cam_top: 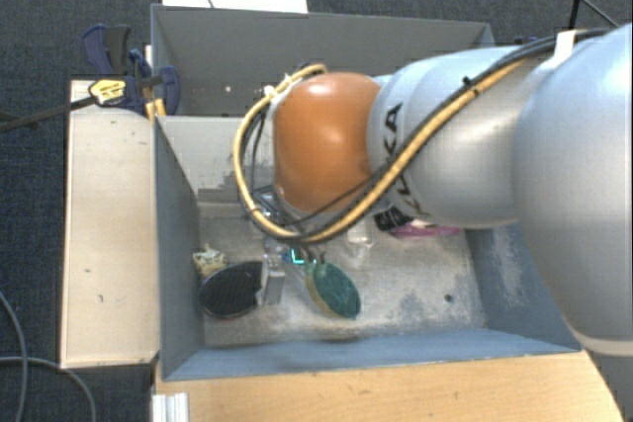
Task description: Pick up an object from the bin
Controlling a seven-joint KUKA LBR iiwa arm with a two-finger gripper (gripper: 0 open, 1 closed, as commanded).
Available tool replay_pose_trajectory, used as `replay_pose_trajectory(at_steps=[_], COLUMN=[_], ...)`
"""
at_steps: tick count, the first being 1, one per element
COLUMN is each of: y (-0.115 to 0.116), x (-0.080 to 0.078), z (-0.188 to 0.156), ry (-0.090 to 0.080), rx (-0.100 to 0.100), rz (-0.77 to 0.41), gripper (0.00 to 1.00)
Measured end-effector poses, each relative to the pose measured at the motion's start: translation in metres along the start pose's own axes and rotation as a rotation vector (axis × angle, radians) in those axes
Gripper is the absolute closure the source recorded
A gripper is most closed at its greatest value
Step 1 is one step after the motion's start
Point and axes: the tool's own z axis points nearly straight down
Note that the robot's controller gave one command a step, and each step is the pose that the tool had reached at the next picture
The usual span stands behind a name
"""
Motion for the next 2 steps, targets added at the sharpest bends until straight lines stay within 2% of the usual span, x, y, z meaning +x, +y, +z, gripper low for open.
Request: replay_pose_trajectory(at_steps=[1, 2], y=[-0.0107, -0.0112], x=[0.0127, 0.0102], z=[0.0955, 0.0915], ry=[0.003, -0.004], rx=[0.003, 0.002], rz=[0.103, 0.109], gripper=[0.00, 1.00])
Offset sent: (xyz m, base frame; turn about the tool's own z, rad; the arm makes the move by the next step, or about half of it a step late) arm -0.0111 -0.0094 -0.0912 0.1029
